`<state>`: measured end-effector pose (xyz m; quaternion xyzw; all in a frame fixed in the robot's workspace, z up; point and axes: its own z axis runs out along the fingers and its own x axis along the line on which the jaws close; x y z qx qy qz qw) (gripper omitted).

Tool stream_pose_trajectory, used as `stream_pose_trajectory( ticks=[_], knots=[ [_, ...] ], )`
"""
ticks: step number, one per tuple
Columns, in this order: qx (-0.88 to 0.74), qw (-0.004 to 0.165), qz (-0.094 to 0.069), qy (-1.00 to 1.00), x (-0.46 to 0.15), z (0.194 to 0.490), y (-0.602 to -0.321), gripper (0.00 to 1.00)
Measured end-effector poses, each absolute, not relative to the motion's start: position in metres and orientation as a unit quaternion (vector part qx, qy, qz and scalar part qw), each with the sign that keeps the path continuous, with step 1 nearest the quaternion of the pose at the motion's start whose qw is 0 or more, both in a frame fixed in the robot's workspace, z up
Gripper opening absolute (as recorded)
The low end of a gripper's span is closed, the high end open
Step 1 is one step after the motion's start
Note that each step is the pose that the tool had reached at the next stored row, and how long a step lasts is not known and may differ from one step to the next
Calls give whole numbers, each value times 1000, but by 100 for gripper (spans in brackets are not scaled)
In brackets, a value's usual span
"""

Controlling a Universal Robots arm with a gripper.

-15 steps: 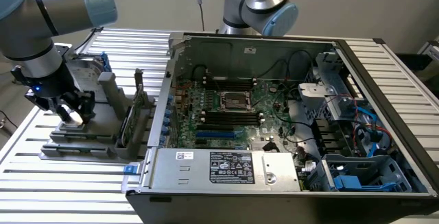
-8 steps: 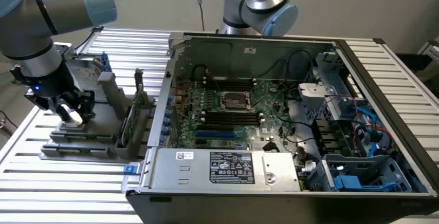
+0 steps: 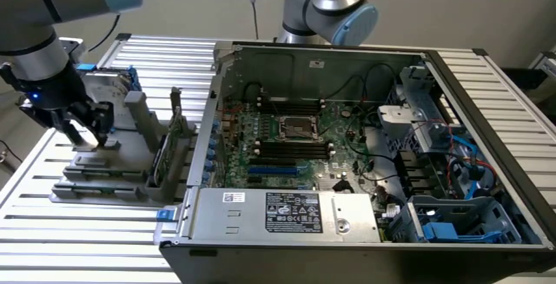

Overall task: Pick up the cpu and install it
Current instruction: 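Pick up the cpu and move it towards the insertion slot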

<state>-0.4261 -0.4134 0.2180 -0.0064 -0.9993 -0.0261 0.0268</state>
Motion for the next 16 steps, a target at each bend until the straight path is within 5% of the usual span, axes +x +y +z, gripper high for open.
stream_pose_trajectory(
  ticks=[16],
  knots=[
    [-6,27,-26,-999,-421,290,-412,55]
  ],
)
